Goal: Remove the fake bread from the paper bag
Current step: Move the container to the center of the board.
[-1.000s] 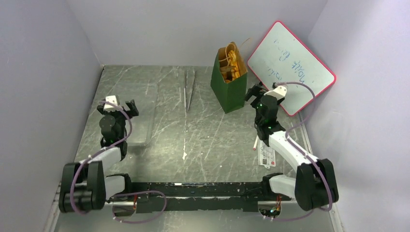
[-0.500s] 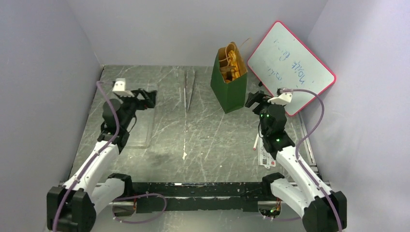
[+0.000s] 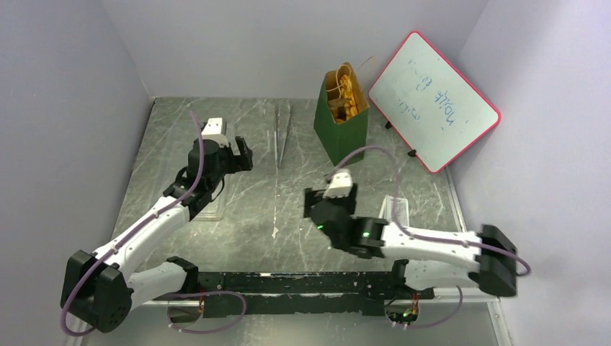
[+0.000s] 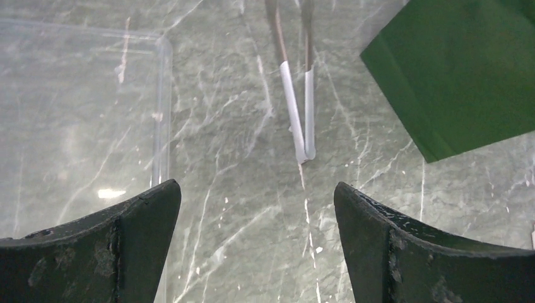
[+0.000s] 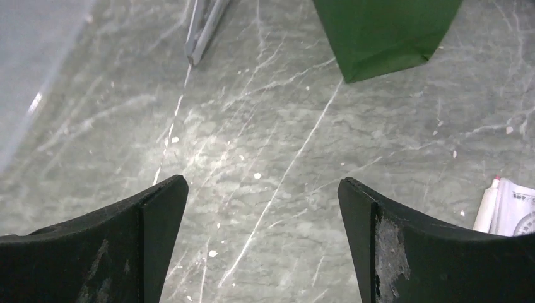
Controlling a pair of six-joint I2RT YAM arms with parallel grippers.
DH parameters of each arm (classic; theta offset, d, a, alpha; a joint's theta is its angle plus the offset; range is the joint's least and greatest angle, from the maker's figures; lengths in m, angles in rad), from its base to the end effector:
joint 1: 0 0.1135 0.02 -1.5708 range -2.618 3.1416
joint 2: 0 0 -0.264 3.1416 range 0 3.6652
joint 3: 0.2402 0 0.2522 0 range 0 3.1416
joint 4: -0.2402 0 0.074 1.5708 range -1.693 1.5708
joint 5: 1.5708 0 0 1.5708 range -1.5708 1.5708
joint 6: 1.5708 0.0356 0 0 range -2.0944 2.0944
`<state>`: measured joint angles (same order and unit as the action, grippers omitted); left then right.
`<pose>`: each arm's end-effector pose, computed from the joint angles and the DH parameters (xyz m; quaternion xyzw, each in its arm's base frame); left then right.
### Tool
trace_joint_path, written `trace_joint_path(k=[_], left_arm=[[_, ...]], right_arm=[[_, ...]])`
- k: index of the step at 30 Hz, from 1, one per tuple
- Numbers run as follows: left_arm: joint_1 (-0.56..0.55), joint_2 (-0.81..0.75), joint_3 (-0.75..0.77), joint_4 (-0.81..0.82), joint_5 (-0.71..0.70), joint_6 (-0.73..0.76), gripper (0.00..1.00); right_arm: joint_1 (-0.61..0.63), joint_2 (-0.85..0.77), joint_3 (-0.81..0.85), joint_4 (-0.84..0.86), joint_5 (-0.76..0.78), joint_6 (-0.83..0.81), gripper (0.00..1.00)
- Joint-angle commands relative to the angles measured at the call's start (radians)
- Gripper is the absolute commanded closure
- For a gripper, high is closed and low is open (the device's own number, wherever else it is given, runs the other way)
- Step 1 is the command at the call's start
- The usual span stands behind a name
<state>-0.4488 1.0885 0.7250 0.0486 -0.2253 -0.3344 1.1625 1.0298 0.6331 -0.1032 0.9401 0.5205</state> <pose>0.2298 -0.1018 0.2827 -0.0200 0.8066 -0.1387 0.5743 0.1124 0.1873 0.2550 -0.0226 0.8005 0.0796 0.5936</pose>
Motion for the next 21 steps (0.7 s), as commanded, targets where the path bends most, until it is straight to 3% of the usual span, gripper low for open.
trace_joint_path(k=[1,7,13,17,21], left_arm=[[-0.008,-0.036,0.026,-0.088,-0.091,-0.095,0.04],[-0.01,-0.103,0.001,-0.124,-0.151,-0.164,0.04],[-0.008,-0.083,0.025,-0.179,-0.229,-0.232,0.04],[0.032,0.004,0.054,-0.17,-0.246,-0.265,0.04],[0.136,0.149,0.093,-0.159,-0.148,-0.288,0.04]], right_arm=[[0.131,0.249,0.157,-0.171,0.24,0.194,0.04],[0.101,0.54,0.324,0.074,0.122,0.005,0.02],[-0.076,0.724,0.501,0.159,-0.116,-0.073,0.0],[-0.173,0.815,0.59,0.194,-0.218,-0.124,0.0],[-0.262,0.894,0.661,0.233,-0.325,-0.168,0.0]])
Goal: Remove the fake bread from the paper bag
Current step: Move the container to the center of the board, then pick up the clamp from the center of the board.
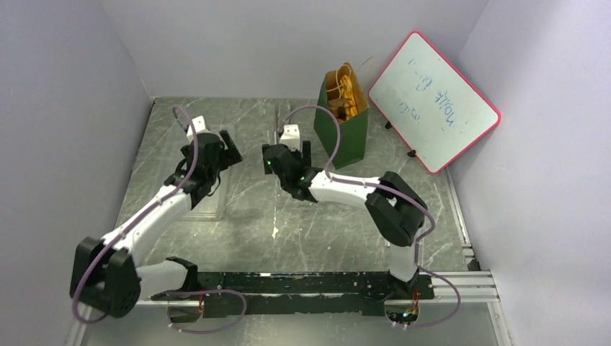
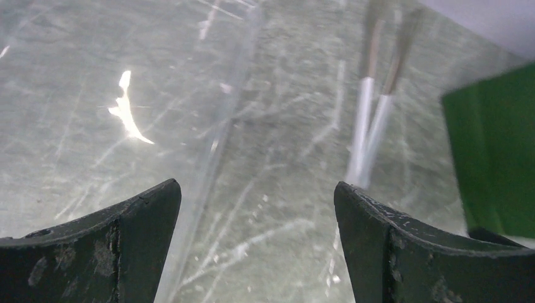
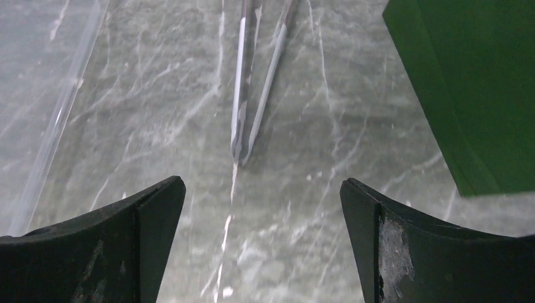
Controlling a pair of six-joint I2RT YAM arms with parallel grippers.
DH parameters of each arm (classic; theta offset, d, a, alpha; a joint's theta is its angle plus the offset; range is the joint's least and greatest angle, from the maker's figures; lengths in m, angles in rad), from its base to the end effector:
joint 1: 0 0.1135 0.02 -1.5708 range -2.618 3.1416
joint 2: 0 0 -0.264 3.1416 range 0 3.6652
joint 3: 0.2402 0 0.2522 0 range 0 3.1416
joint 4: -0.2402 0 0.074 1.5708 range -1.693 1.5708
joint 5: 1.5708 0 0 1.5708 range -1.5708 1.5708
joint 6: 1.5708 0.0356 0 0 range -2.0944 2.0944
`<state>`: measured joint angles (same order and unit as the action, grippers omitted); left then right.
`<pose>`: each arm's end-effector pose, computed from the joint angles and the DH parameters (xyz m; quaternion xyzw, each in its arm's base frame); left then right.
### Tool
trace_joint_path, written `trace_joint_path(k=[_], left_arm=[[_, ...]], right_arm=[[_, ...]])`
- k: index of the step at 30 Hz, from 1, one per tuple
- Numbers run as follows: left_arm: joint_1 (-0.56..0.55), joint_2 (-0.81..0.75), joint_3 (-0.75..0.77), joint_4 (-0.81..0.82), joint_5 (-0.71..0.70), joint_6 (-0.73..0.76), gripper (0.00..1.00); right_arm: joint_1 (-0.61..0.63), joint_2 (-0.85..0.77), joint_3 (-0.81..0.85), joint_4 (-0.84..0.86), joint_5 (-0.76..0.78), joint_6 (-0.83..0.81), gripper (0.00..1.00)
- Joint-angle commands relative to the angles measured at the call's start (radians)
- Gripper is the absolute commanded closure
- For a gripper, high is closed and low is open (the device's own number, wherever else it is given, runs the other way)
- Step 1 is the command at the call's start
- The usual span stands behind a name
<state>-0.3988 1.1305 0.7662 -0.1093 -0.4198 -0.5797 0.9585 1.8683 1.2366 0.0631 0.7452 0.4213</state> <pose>0.2383 -0.0847 0.2725 -0.1836 0.8213 -0.0828 0.5338 0.2582 0.3257 0.2157 -0.0482 0.8340 0.0385 0.5483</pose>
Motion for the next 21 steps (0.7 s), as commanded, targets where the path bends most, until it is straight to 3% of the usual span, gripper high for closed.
trace_joint_path(k=[1,5,21], left_arm=[[0.11,0.133,0.053,0.011,0.062,-0.041,0.04],[0.18,0.223,0.068,0.031,0.146,-0.037,0.04],[0.186,0.39,0.076,0.082,0.182,0.008,0.04]], right_arm=[[-0.07,0.074,0.077,0.071,-0.147,-0.083,0.0],[-0.122,0.144,0.152,0.066,-0.201,-0.104,0.0],[-0.194,0.315,0.285,0.048,-0.293,-0.107,0.0]])
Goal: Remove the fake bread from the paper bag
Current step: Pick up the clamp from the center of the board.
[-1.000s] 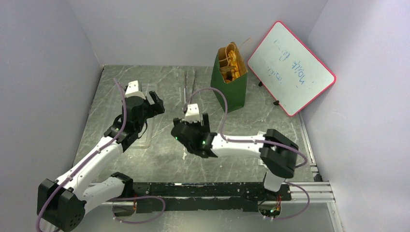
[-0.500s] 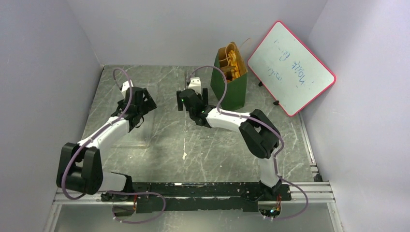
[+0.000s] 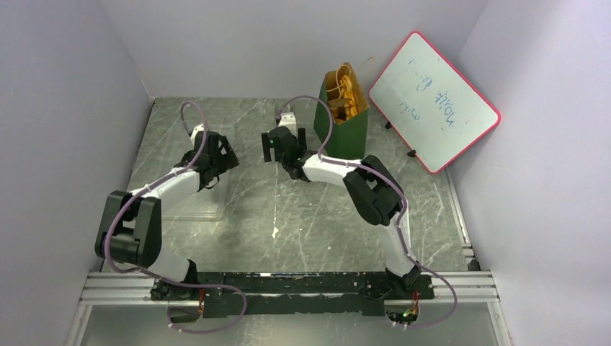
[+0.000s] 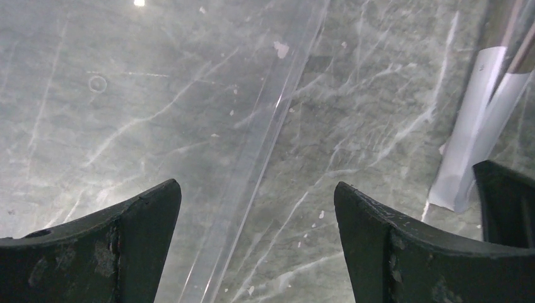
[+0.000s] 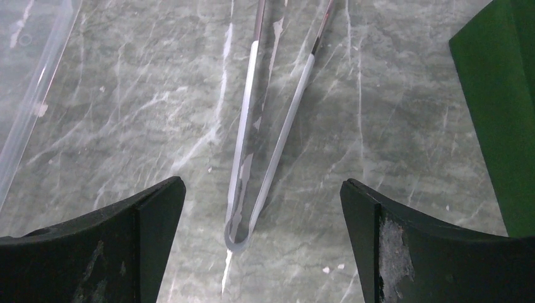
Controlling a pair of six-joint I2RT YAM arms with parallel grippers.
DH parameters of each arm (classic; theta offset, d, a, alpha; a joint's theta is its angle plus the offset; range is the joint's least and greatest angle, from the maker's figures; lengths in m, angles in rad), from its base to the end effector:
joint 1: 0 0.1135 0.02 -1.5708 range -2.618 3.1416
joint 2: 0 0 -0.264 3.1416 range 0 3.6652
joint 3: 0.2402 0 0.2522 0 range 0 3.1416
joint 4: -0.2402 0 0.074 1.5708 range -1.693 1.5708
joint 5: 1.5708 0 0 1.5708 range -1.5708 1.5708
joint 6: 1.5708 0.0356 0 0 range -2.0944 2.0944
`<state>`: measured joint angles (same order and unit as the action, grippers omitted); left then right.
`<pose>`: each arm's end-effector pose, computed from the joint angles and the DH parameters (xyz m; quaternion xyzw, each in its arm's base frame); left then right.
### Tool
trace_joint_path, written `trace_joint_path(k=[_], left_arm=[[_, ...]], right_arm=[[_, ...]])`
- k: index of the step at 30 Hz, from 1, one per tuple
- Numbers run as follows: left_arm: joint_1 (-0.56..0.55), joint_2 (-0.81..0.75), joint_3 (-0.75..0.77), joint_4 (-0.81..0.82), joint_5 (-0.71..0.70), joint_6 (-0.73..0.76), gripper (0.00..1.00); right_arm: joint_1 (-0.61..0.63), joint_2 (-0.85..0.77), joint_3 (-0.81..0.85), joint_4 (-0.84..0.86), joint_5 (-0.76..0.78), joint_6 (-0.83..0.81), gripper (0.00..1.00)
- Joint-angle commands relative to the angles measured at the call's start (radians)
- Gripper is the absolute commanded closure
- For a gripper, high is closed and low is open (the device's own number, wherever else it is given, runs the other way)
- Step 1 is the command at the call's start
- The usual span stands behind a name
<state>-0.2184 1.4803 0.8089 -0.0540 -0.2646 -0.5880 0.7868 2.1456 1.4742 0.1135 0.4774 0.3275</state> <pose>0.3011 -0.0573 0.1991 -0.2193 0.8787 -0.0489 0.4212 0.3521 0.3299 0.1737 -0.0817 0.8535 0.0737 0.5094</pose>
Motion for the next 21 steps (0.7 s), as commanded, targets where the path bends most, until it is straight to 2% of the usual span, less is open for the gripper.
trace_joint_path(k=[1,8,9,11,18,20,21], left_arm=[[0.005,0.051,0.036,0.025,0.024,0.014,0.04],[0.004,0.123,0.046,0.026,0.021,-0.002,0.04],[0.004,0.132,0.045,0.03,0.026,-0.001,0.0],[0.004,0.151,0.044,0.033,0.034,-0.003,0.05],[-0.01,0.199,0.04,0.035,0.024,-0.014,0.12],[-0.015,0.209,0.038,0.035,0.021,-0.016,0.18],[-0.016,0.216,0.04,0.035,0.024,-0.014,0.23]], right_arm=[[-0.028,0.046,0.053,-0.002,-0.031,-0.013,0.0],[-0.059,0.114,0.127,-0.02,-0.06,-0.026,0.0],[-0.062,0.122,0.134,-0.019,-0.066,-0.028,0.0],[-0.066,0.146,0.158,-0.02,-0.075,-0.04,0.01],[-0.067,0.239,0.247,-0.054,-0.057,-0.08,0.07],[-0.067,0.247,0.244,-0.045,-0.051,-0.08,0.11],[-0.067,0.251,0.238,-0.039,-0.05,-0.081,0.16]])
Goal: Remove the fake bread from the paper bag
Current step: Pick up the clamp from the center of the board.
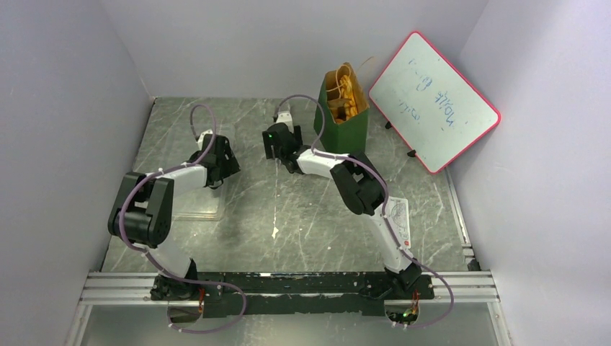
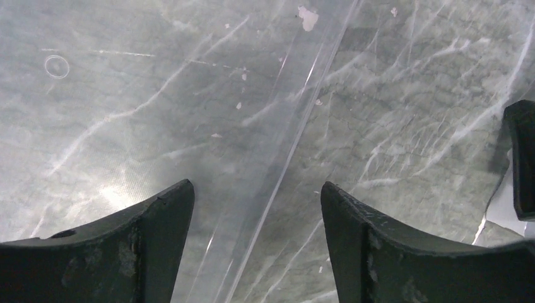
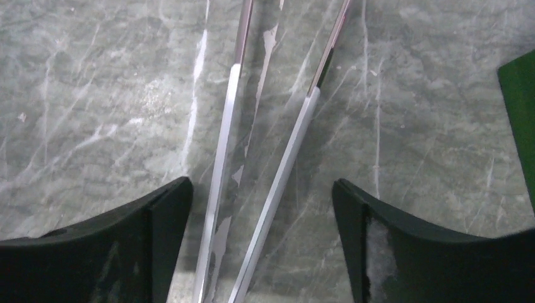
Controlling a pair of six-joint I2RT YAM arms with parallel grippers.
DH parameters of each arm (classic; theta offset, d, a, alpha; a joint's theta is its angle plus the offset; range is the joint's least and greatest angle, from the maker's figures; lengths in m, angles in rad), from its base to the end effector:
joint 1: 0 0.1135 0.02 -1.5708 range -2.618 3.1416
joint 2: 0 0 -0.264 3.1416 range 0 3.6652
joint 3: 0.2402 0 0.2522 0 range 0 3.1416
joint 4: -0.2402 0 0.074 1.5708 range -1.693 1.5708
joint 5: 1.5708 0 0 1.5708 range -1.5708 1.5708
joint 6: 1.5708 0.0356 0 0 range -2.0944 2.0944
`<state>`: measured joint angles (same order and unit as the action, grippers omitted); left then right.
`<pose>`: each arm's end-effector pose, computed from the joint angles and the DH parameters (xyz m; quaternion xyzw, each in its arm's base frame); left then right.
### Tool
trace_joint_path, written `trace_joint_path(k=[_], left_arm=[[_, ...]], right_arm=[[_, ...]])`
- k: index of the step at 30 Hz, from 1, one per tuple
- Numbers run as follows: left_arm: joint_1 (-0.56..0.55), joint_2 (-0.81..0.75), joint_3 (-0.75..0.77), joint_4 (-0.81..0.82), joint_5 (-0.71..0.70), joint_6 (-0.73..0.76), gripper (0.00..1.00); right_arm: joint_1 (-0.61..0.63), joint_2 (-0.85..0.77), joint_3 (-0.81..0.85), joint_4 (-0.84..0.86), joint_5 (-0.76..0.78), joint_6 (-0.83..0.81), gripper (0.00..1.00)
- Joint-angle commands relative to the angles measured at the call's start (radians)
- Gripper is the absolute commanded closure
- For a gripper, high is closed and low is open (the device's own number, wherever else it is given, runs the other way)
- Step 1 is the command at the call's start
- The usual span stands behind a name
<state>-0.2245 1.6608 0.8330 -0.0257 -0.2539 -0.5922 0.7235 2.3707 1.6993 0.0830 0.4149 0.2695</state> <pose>0.3188 -0.0636 0.1549 -0.2135 0.9051 -0.0295 0.3666 0.4046 0.3382 0.1329 -0.0995 0.8626 0.0602 0.4924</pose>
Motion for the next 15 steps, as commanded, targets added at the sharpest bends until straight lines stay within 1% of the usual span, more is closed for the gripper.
trace_joint_path(k=[1,2,8,10,11,13,15], left_arm=[[-0.01,0.042,0.018,0.006,0.016,-0.009,0.27],[-0.011,0.05,0.021,0.002,0.017,-0.01,0.29],[-0.026,0.083,0.024,-0.008,0.016,-0.018,0.32],[-0.032,0.09,0.023,-0.007,0.02,-0.019,0.39],[-0.036,0.092,0.022,-0.006,0.021,-0.021,0.44],[-0.042,0.096,0.018,-0.001,0.028,-0.021,0.53],[-0.047,0.1,0.017,-0.002,0.033,-0.021,0.59]], right_arm=[[-0.005,0.027,0.006,0.0,0.016,-0.021,0.21],[-0.004,0.027,-0.002,0.008,0.019,-0.019,0.24],[-0.004,0.017,-0.053,0.039,0.032,-0.013,0.42],[-0.001,0.016,-0.055,0.032,0.041,-0.016,0.48],[0.001,0.015,-0.057,0.027,0.047,-0.018,0.48],[0.01,0.013,-0.066,0.026,0.064,-0.029,0.53],[0.019,0.004,-0.08,0.034,0.081,-0.041,0.6]])
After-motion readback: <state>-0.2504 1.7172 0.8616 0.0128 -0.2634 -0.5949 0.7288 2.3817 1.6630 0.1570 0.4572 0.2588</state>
